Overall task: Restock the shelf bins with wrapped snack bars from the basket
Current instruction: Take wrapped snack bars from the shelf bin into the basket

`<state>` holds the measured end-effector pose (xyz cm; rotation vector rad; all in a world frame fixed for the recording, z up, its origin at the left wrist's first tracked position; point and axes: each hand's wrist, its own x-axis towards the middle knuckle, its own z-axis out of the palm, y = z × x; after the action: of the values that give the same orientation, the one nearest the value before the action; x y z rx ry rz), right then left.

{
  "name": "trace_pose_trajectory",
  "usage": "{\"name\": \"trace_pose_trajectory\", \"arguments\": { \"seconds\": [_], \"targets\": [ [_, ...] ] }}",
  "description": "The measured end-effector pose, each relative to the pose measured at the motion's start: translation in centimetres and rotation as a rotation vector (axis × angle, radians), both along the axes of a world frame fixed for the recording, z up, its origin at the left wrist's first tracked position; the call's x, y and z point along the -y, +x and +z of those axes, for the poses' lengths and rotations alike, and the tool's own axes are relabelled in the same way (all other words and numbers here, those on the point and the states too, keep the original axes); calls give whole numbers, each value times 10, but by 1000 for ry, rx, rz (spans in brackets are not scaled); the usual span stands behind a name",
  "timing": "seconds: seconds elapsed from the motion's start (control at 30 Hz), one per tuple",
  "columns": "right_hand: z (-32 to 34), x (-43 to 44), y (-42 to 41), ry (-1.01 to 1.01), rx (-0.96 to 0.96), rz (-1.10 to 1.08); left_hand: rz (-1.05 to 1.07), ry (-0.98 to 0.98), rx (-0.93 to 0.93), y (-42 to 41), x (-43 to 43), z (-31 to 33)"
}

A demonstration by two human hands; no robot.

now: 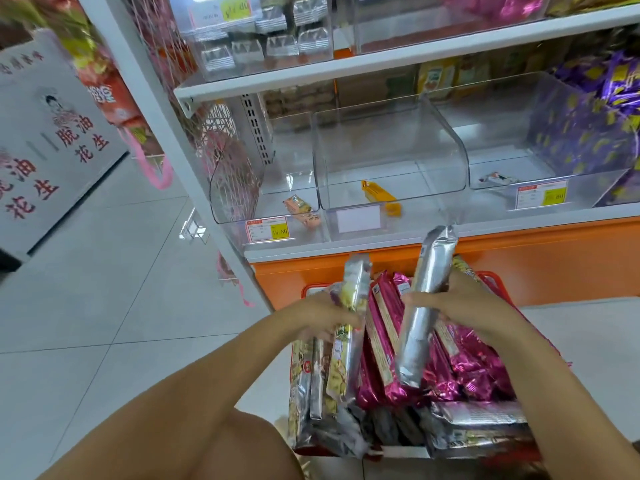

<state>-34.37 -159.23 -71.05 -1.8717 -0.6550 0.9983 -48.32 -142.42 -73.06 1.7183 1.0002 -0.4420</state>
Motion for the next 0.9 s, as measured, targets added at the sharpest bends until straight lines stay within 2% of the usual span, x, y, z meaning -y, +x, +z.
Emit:
{"name": "trace_pose_trajectory", "arguments": {
  "seconds": [0.13,0.2,0.27,0.47,0.6,0.7,0.9],
  "targets": [
    [-2,-1,8,-57,-31,170,120,-232,263,3,1,19],
    [-1,-5,7,-53,-26,200,156,-271,336,4,4,22],
    [0,-10,4,-69,62,225,156,-269,360,4,7,28],
    [5,-20,-3,-118,305,96,105,-281,293,1,8,31],
    [12,-23,-9,-117,340,31,181,-388,399,1,6,31],
    [13,-25,-11,-40,349,-7,227,-432,489,2,5,33],
    [19,-29,-14,94,296,-53,234,-355,584,2,6,39]
  ]
}}
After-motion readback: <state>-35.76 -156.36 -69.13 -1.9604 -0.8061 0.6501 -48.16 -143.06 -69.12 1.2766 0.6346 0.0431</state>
